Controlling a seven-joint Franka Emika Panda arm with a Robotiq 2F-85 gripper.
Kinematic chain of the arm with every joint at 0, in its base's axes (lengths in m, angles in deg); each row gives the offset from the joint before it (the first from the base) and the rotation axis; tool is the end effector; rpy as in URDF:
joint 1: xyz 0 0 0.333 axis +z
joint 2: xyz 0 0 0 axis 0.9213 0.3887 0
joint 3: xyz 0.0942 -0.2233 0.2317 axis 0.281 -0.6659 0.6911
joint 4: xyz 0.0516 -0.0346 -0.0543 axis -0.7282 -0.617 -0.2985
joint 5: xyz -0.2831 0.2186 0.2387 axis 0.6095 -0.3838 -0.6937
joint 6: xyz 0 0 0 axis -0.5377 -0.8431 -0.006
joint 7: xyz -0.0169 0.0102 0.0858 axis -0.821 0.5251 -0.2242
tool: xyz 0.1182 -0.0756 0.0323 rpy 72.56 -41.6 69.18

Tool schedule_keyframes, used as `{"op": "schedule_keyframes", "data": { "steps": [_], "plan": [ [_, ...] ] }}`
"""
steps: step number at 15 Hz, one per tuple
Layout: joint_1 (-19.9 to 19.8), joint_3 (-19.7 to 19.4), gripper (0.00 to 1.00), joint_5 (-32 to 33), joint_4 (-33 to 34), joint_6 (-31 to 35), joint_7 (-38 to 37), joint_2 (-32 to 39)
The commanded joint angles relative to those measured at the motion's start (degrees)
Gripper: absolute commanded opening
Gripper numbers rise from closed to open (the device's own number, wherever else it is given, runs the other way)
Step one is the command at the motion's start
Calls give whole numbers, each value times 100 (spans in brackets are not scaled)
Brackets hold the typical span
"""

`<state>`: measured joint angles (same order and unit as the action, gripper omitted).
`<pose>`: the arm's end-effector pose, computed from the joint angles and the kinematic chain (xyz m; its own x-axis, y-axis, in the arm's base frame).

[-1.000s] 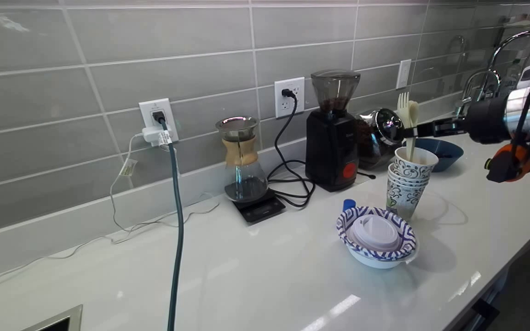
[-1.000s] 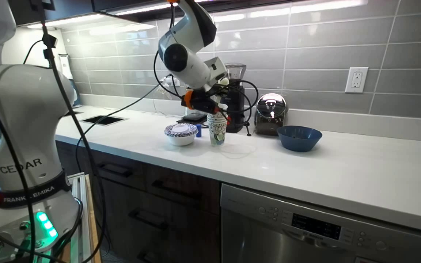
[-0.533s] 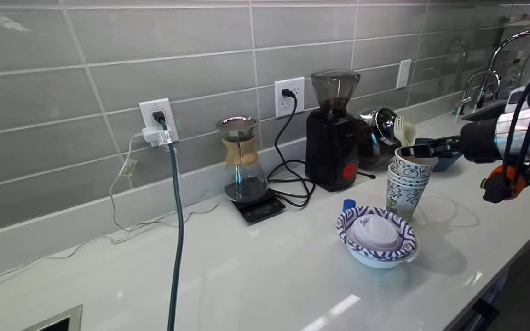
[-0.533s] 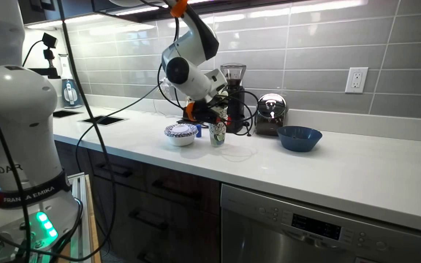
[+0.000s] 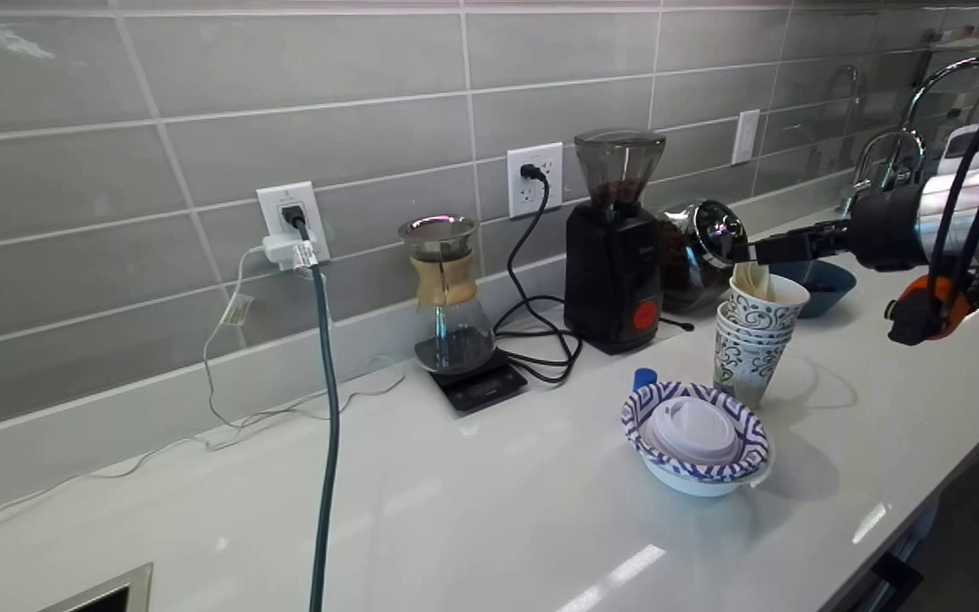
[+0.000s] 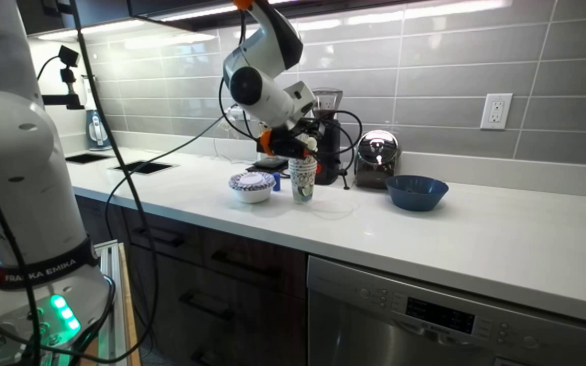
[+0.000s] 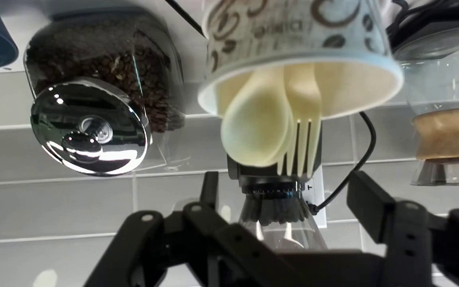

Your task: Put the fork and spoon in the cup

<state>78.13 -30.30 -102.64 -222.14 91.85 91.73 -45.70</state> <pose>0.5550 0.0490 0.3018 0.3652 0.1622 0.9167 0.5109 -0.8581 -0.0517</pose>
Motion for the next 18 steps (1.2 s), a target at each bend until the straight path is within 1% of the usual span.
{"op": "schedule_keyframes", "data": {
  "steps": [1, 2, 3, 6, 7, 9, 10, 11, 12, 13, 14, 15, 16, 17, 18],
  "plan": [
    [-323, 433, 100, 134, -52, 400, -115, -573],
    [-390, 509, 100, 173, -33, 530, -126, -721],
    [-199, 314, 100, 131, 20, 751, -2, -855],
    [-207, 382, 100, 326, 184, 1794, -206, -1167],
    [-170, 404, 100, 505, 223, 2194, -375, -1220],
    [38, 446, 100, 1211, 166, 3057, -1088, -1277],
    [-328, 925, 100, 1664, 45, 3374, -1631, -1283],
    [283, 504, 100, 1996, -83, 3722, -2012, -1239],
    [396, 530, 100, 2251, -233, 3964, -2417, -1171],
    [609, 456, 100, 2378, -424, 4073, -2727, -1105],
    [87, 1064, 100, 2616, -694, 3974, -3246, -1069],
    [132, 1104, 100, 2794, -889, 3921, -3628, -1004],
    [90, 1187, 100, 3020, -1077, 3826, -4035, -926],
    [42, 1240, 100, 3297, -1236, 3737, -4407, -919],
    [374, 882, 100, 3230, -1283, 3761, -4356, -866]
  ]
}}
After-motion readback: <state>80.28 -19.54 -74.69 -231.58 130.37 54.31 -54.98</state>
